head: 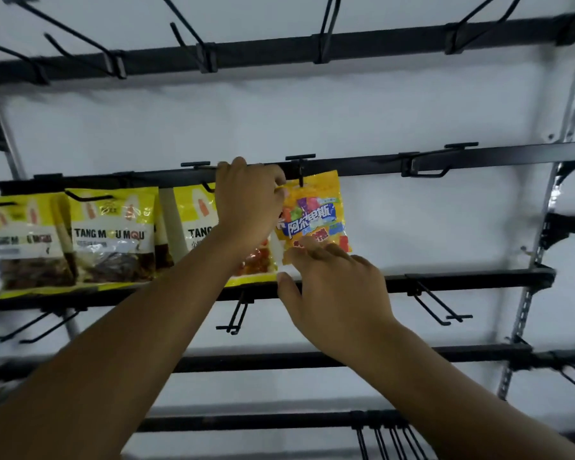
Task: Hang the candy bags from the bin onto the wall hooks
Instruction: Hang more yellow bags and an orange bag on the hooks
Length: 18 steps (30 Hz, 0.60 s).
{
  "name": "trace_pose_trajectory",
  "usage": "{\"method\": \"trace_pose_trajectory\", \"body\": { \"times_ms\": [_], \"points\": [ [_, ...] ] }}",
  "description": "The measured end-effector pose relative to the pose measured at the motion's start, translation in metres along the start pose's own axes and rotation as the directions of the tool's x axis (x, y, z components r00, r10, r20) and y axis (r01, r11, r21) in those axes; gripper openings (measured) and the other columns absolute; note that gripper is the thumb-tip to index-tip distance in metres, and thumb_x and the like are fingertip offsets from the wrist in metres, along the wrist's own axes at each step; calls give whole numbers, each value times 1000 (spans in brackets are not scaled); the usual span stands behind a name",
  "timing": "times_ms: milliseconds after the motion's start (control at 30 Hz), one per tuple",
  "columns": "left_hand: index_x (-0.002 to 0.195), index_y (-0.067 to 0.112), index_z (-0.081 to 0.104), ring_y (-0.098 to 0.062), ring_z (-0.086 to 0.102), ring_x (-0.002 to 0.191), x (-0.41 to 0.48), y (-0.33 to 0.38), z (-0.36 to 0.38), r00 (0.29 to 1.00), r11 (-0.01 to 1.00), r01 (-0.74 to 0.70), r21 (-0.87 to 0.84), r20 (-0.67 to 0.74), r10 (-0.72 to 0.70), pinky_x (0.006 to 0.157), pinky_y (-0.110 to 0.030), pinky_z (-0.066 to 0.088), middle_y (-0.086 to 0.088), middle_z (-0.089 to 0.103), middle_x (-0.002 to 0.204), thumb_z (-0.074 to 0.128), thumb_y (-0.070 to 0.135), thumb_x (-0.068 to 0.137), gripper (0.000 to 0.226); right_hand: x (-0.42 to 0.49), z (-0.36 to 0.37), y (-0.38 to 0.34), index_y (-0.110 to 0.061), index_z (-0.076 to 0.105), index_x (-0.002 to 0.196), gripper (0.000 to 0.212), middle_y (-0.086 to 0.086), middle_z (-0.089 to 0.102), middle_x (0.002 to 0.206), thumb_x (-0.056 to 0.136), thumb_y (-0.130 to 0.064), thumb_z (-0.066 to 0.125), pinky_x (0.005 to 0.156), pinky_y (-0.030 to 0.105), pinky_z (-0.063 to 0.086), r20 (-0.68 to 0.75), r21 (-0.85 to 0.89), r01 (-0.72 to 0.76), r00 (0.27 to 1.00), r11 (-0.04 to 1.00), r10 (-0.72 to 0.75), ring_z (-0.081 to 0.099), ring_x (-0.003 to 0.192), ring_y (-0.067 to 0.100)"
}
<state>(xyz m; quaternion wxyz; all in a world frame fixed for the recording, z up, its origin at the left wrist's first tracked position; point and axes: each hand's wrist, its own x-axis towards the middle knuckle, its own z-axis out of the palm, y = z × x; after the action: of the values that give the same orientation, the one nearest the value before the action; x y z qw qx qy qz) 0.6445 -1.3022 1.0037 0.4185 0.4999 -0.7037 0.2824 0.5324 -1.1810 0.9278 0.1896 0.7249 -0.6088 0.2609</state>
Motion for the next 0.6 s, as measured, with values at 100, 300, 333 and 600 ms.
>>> {"method": "trace_pose_trajectory", "body": {
  "times_ms": [100,300,333,600],
  "points": [
    [99,26,73,-24,52,98,7,0,5,998,995,-59,75,8,59,89,-37,22,-1,73,86,57,31,94,18,-1,0,2,-21,68,107,40,-1,68,117,89,-45,42,69,34,51,7,10,4,1000,1000,-4,67,97,26],
    [103,23,74,-24,49,91,20,1,6,985,966,-166,197,80,153,83,-35,18,2,40,62,54,20,93,23,-2,1,5,-21,66,112,41,1,65,124,93,-45,40,69,35,50,34,-11,27,999,1000,-27,66,96,25],
    [103,22,74,-25,49,91,22,1,6,984,964,-169,204,89,154,84,-35,18,3,34,61,53,19,93,24,-3,1,5,-20,66,110,40,1,65,122,93,-45,40,69,35,50,35,-15,30,999,999,-30,65,96,26],
    [99,19,73,-26,51,93,19,-3,1,982,957,-181,228,93,163,84,-36,18,-4,65,81,51,19,92,22,-6,-2,5,-21,65,115,40,1,61,128,95,-43,39,74,36,48,51,-31,40,998,999,-38,63,104,28]
  ]
}}
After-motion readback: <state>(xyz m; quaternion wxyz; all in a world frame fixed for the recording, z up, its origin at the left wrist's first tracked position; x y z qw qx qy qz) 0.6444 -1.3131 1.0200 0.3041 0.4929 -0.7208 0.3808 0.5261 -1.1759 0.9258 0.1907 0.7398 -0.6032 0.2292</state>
